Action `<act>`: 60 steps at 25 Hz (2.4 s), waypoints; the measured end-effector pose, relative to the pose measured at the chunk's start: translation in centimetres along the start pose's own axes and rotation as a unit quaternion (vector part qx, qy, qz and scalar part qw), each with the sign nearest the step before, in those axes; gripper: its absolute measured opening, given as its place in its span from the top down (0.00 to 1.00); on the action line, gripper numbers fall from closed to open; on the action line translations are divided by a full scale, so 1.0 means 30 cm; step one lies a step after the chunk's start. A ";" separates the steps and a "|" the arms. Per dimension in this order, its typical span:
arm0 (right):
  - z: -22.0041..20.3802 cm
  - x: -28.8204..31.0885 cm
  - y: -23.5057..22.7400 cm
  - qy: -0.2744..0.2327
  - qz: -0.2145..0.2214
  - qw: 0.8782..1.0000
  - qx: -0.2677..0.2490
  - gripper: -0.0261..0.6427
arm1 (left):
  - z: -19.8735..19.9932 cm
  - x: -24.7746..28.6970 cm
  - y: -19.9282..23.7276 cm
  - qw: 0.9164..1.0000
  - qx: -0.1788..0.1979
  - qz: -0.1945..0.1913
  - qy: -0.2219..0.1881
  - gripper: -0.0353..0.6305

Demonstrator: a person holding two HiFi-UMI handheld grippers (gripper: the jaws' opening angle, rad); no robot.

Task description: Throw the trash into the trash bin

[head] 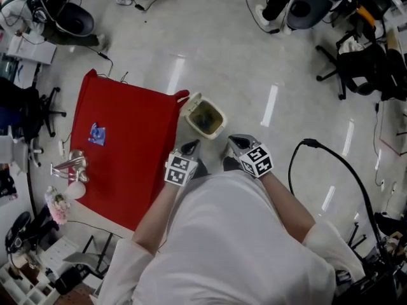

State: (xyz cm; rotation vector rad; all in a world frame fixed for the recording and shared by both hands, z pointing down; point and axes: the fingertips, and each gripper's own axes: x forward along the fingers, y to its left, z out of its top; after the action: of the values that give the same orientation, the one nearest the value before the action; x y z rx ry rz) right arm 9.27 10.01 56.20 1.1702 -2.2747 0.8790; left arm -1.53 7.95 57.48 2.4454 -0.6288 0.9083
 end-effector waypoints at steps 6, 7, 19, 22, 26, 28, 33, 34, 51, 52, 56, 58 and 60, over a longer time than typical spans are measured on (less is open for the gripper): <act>0.049 0.004 0.020 -0.009 -0.002 1.000 -0.010 0.96 | 0.067 -0.029 0.006 1.000 -0.001 -0.008 -0.026 0.94; 0.058 0.007 0.021 -0.010 -0.002 1.000 -0.012 0.96 | 0.075 -0.035 0.009 1.000 0.002 -0.007 -0.027 0.94; 0.152 0.011 0.011 -0.023 -0.004 0.999 -0.034 0.96 | 0.081 -0.103 0.114 0.998 -0.013 0.038 -0.043 0.93; 0.176 0.028 0.030 -0.019 0.002 0.999 -0.046 0.96 | 0.070 -0.140 0.162 0.998 -0.019 0.051 -0.043 0.93; 0.211 0.054 0.049 -0.015 0.007 0.998 -0.055 0.96 | 0.049 -0.195 0.241 0.996 -0.029 0.074 -0.044 0.91; 0.223 0.074 0.068 -0.013 0.012 0.998 -0.059 0.96 | 0.026 -0.232 0.295 0.994 -0.040 0.090 -0.047 0.90; 0.249 0.133 0.113 -0.004 0.022 0.997 -0.068 0.96 | -0.031 -0.311 0.432 0.989 -0.063 0.123 -0.045 0.89; 0.255 0.142 0.115 -0.002 0.023 0.997 -0.070 0.96 | -0.040 -0.321 0.455 0.988 -0.068 0.130 -0.045 0.89; 0.391 0.422 0.303 0.022 0.065 0.991 -0.113 0.96 | -0.252 -0.537 0.806 0.969 -0.132 0.204 -0.042 0.87; 0.400 0.444 0.324 0.024 0.070 0.990 -0.118 0.96 | -0.264 -0.554 0.825 0.968 -0.135 0.208 -0.042 0.87; 0.433 0.515 0.406 0.031 0.088 0.986 -0.137 0.96 | -0.317 -0.624 0.906 0.960 -0.146 0.234 -0.044 0.83; 0.442 0.540 0.441 0.031 0.092 0.985 -0.143 0.96 | -0.353 -0.660 0.958 0.955 -0.153 0.252 -0.043 0.79; 0.447 0.557 0.469 0.031 0.093 0.984 -0.146 0.96 | -0.384 -0.699 1.015 0.948 -0.162 0.270 -0.044 0.76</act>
State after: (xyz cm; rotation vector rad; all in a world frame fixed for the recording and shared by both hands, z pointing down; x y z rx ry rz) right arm -12.78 -2.51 52.43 0.8016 -2.3888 0.6077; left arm -38.21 -4.45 58.55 2.0516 -1.4078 0.8077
